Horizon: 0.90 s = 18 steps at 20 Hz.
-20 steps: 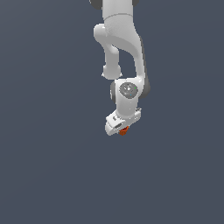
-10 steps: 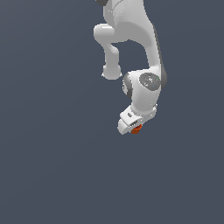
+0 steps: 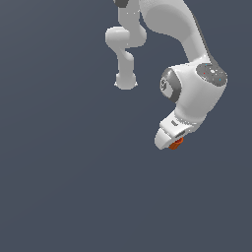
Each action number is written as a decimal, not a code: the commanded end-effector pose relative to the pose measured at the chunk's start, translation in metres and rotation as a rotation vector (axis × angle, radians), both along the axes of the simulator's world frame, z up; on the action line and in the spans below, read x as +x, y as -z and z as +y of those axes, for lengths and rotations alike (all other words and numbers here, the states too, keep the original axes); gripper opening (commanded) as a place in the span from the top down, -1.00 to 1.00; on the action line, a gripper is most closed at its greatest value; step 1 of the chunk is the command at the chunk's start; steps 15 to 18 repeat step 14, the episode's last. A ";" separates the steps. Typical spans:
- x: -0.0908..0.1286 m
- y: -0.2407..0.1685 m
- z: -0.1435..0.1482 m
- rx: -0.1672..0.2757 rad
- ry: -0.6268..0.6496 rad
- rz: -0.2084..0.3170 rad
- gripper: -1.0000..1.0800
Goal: Pick up the object and move it to a goal position.
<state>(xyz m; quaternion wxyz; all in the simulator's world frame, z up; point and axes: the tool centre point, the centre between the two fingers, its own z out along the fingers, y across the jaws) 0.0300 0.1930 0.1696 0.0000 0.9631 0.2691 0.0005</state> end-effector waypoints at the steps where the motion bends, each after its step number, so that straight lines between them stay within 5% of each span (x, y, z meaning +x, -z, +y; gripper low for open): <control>1: 0.006 -0.012 0.012 0.000 0.002 0.001 1.00; 18: 0.017 -0.034 0.037 0.000 0.002 0.001 1.00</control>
